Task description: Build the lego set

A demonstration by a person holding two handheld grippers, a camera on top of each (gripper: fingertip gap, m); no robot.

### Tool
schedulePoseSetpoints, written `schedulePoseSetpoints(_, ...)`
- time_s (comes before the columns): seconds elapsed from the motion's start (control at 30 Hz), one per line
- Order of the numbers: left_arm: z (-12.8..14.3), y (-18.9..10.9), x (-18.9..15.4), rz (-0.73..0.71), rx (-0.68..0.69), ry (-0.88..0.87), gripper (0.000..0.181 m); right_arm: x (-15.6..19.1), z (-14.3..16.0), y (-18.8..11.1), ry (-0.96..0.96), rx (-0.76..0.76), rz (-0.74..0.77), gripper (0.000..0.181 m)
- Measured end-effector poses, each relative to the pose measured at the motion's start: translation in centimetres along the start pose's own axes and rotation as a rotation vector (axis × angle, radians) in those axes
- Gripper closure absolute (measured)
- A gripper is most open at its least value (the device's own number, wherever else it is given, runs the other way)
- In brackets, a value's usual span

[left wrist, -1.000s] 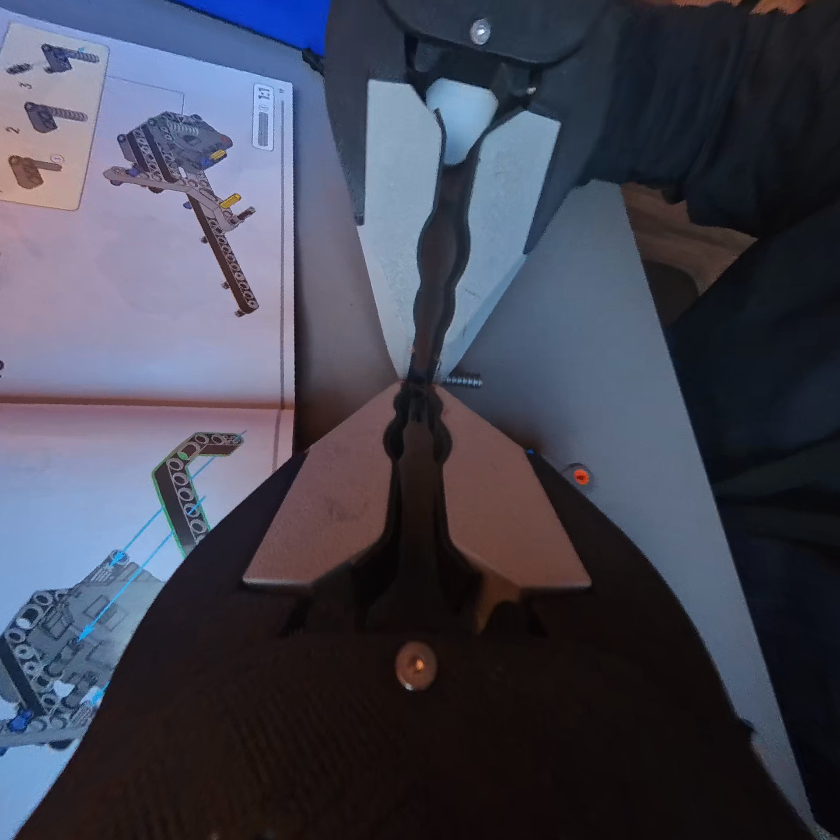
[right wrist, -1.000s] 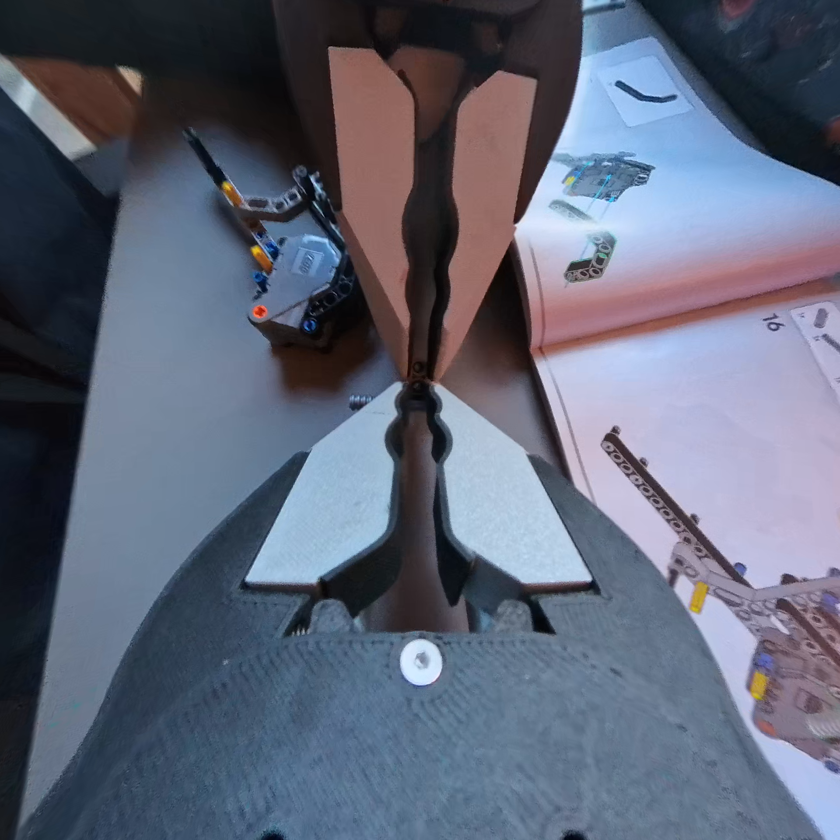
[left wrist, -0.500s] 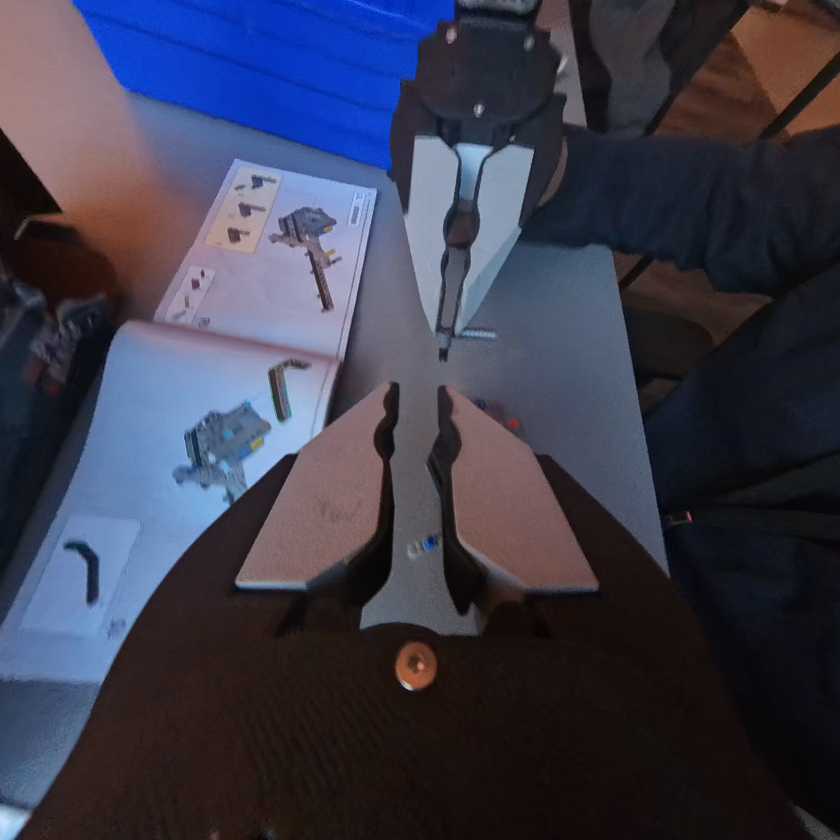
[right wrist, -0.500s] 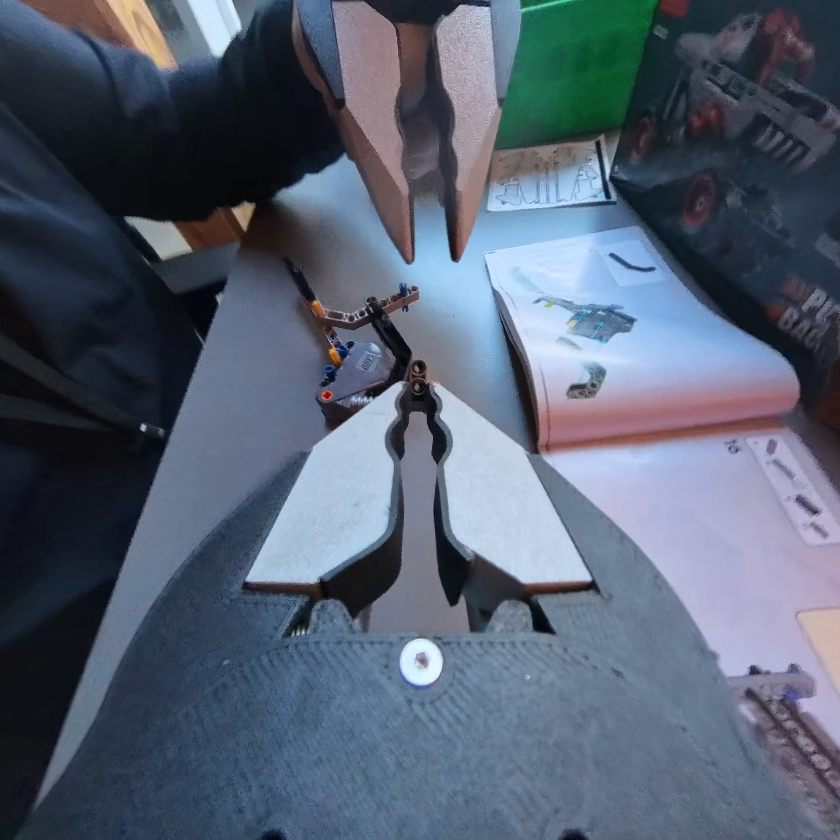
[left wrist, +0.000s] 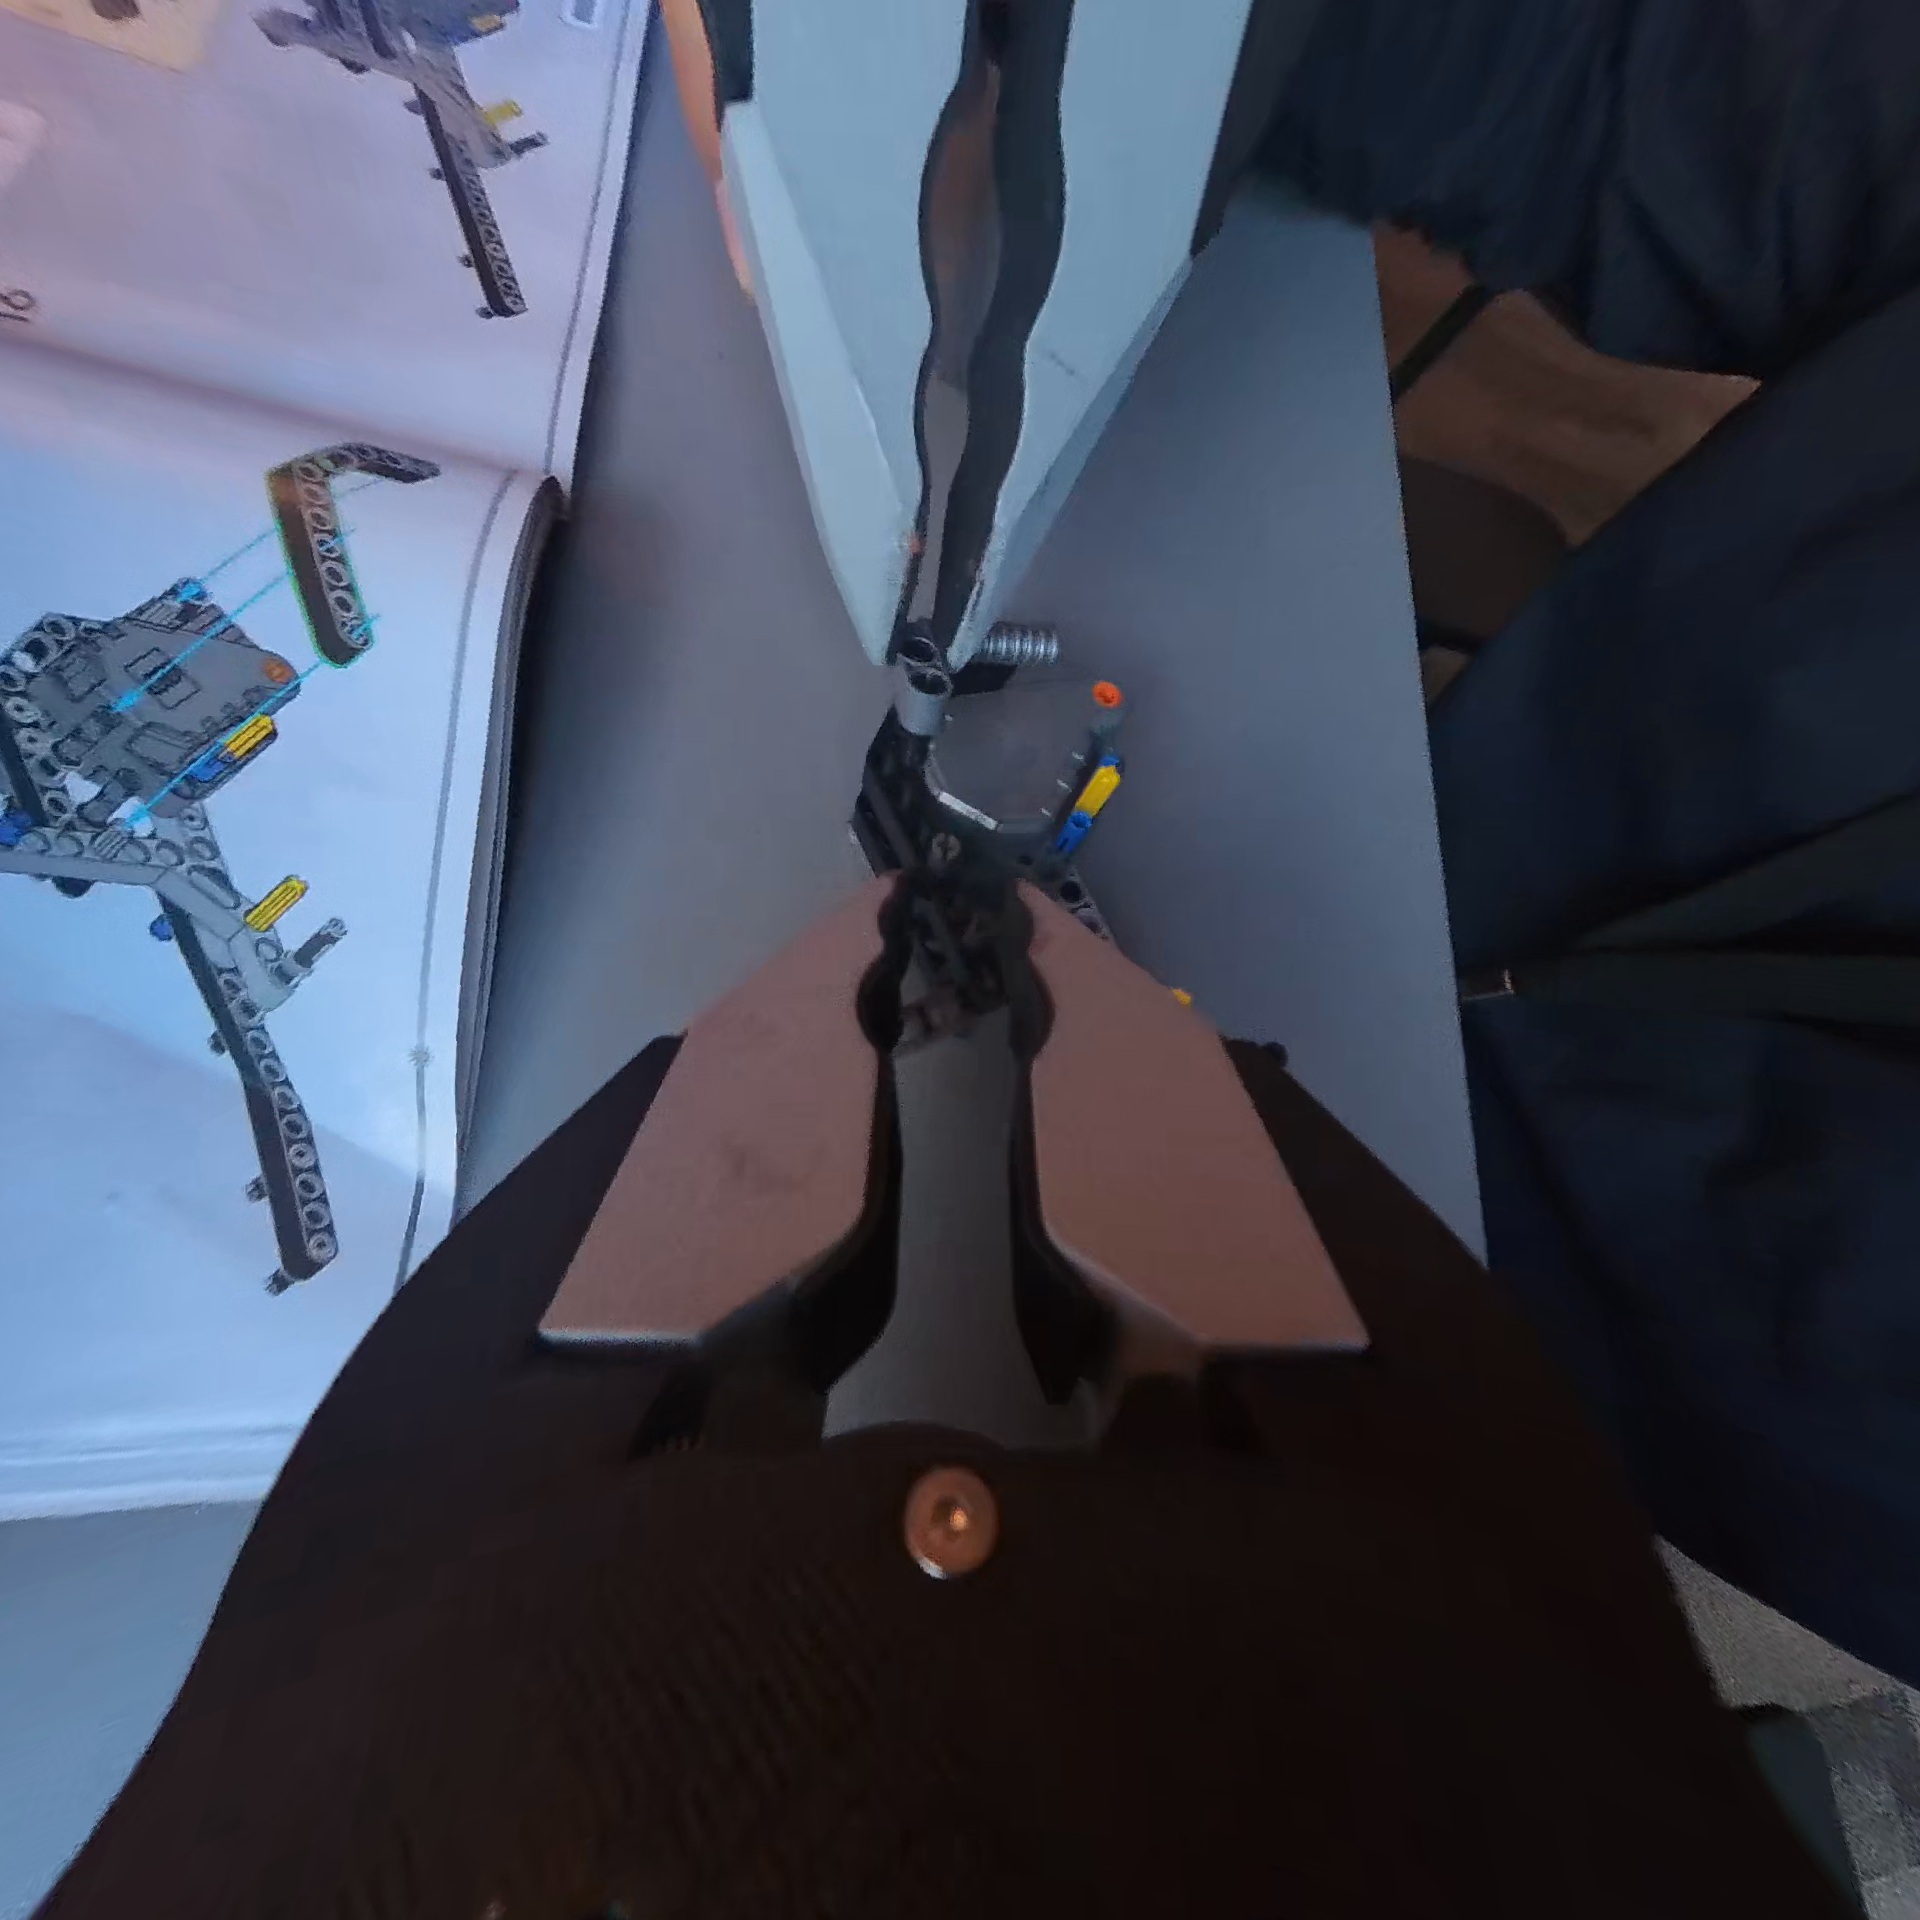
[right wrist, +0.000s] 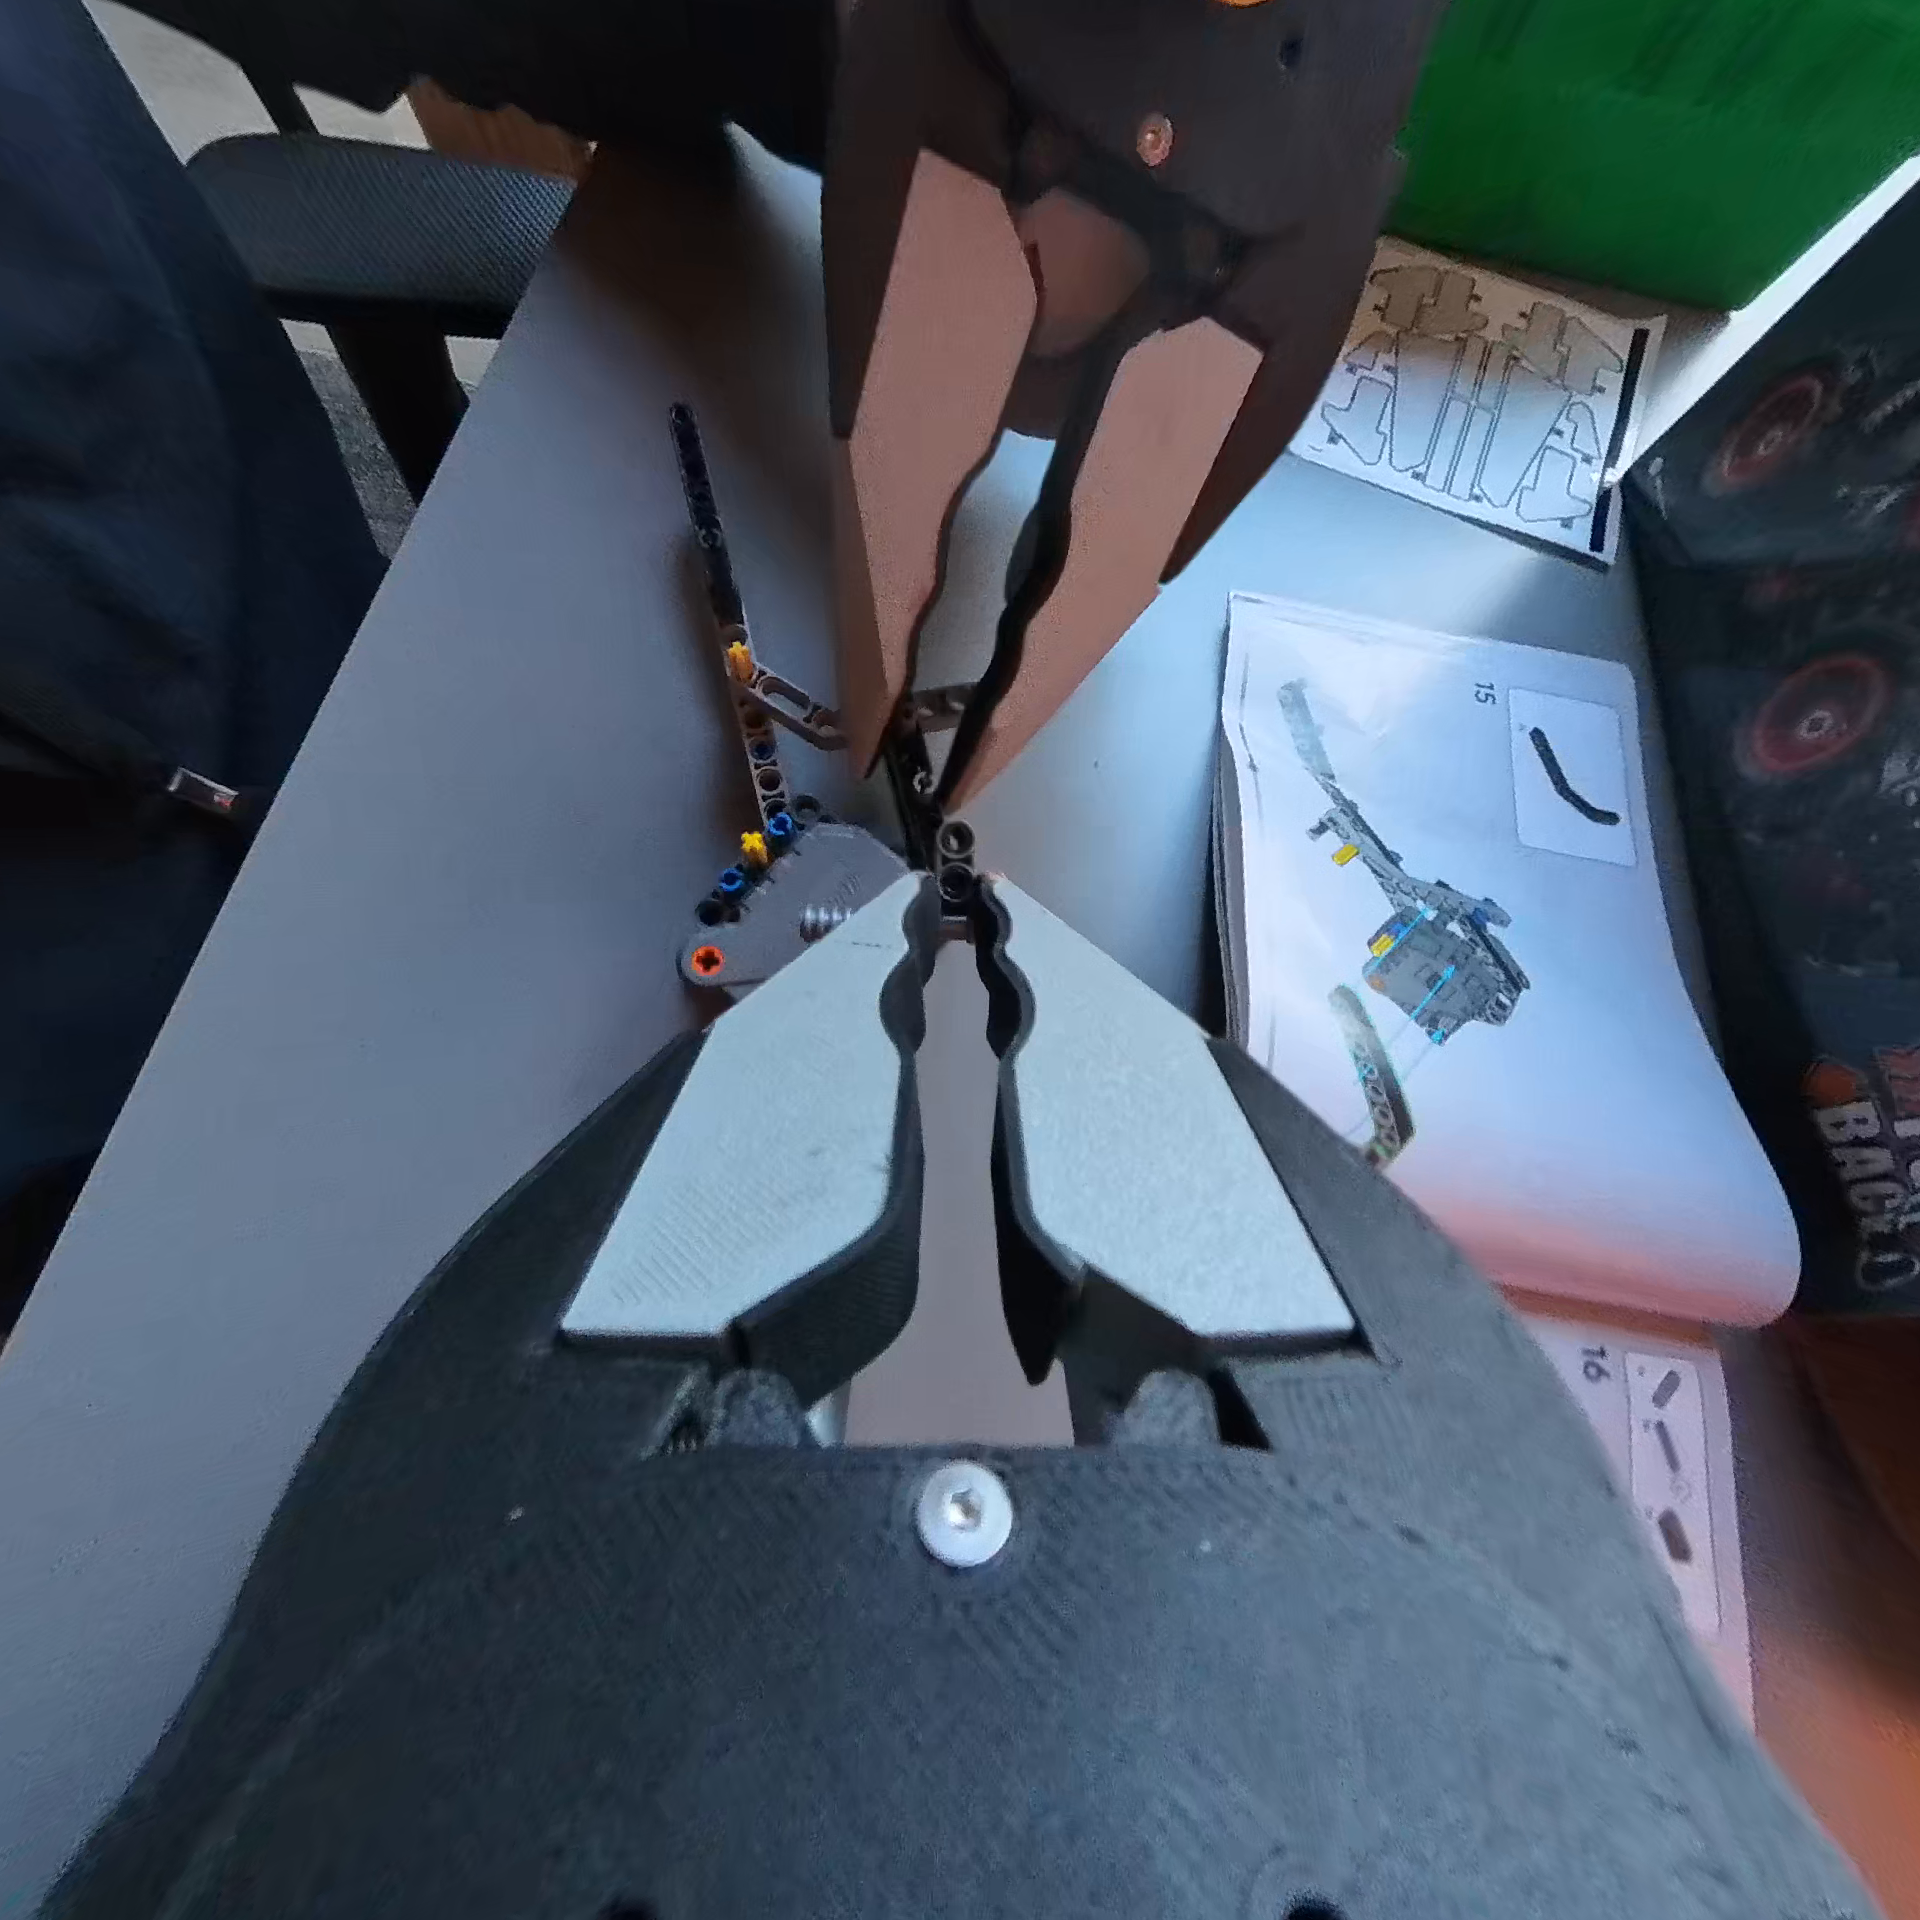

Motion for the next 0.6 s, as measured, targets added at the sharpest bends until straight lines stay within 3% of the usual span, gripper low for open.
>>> schedulePoseSetpoints(0.1, -0.3, 0.3, 0.0, -0.006, 0.006, 0.025, 0.169, 0.4, 1.3, -2.3, -0.014, 0.028, 0.071, 0.177)
schedulePoseSetpoints(0.17, -0.4, 0.4, 0.0, -0.002, 0.02, 0.044, 0.17, 0.0, 2.6, -6.0, -0.005, 0.021, 0.198, 0.177)
schedulePoseSetpoints(0.27, -0.8, 0.6, 0.0, 0.024, 0.025, 0.062, 0.172, -1.7, 4.4, -13.4, 0.139, -0.147, 0.434, 0.177)
schedulePoseSetpoints(0.33, -1.1, 0.9, 0.0, 0.036, 0.017, 0.067, 0.174, -2.0, 5.5, -16.9, 0.223, -0.274, 0.509, 0.177)
schedulePoseSetpoints(0.47, -1.4, 1.2, -0.1, 0.033, -0.026, 0.053, 0.175, -2.1, 7.4, -18.8, 0.25, -0.228, 0.637, 0.177)
schedulePoseSetpoints(0.6, -1.4, 1.4, -0.3, 0.029, -0.061, 0.042, 0.175, -2.1, 6.8, -19.0, 0.237, -0.246, 0.706, 0.177)
Point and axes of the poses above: each gripper's, where its closed fingertips meet, y out along the fingers, z out of its underside, x = y × z across the jaws, the point moved 3 cm from there along -y, back along the fingers, and after that the axes turned 11 degrees about x, right-handed, at the moved point
